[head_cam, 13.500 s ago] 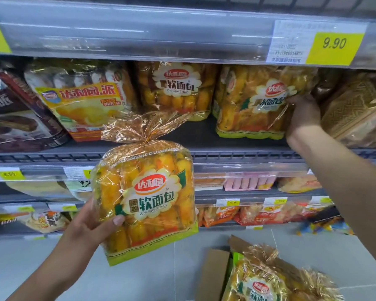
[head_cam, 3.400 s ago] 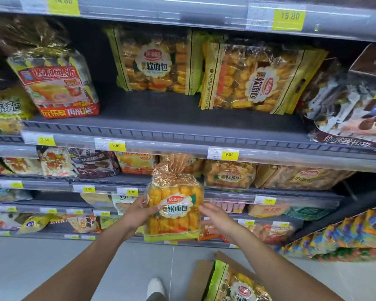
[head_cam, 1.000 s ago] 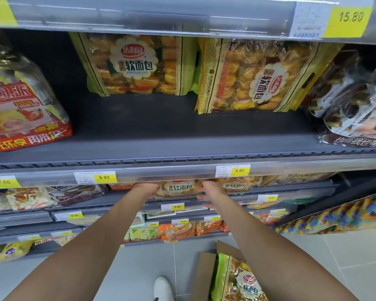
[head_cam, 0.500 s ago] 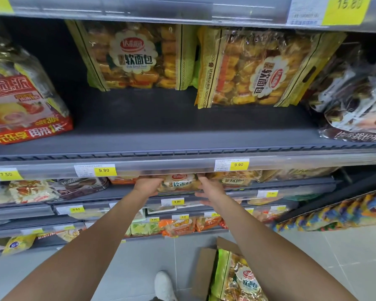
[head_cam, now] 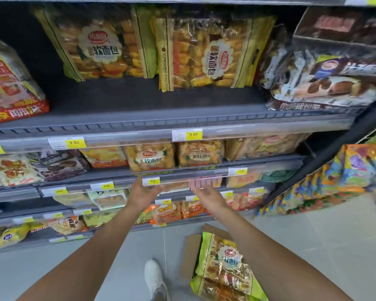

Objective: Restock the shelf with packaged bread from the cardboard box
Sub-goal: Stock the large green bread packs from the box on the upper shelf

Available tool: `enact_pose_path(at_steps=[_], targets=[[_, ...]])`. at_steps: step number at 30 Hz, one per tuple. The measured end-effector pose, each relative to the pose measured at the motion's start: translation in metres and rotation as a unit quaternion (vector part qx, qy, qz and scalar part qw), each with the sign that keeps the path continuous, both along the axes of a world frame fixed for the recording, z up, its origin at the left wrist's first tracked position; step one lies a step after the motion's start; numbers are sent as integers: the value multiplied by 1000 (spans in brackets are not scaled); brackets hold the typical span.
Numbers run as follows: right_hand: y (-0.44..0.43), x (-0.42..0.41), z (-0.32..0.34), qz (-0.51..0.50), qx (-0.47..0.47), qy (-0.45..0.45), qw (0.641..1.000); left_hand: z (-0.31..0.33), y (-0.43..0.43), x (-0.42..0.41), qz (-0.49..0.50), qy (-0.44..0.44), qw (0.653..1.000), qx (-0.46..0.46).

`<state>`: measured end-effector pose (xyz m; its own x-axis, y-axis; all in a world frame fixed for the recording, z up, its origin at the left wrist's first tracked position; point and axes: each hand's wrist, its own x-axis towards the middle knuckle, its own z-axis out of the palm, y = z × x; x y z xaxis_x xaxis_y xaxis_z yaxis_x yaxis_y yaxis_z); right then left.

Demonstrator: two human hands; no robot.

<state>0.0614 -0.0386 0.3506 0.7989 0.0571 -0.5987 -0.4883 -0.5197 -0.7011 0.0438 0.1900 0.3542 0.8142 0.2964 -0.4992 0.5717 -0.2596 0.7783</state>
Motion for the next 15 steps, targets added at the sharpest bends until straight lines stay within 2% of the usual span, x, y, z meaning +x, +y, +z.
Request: enact_pose_path(at_steps=[6,11,15], targets=[[-99,-50,-35,-32,-43,-9,999,-38,-72,-40,-85,9,994,71],[-176,-88,-74,-130,-76,53,987,-83,-123,-52,-184,56,977,93],[-229,-120,-116,-195,-98,98,971,-131,-155,-57,-262,130,951,99]])
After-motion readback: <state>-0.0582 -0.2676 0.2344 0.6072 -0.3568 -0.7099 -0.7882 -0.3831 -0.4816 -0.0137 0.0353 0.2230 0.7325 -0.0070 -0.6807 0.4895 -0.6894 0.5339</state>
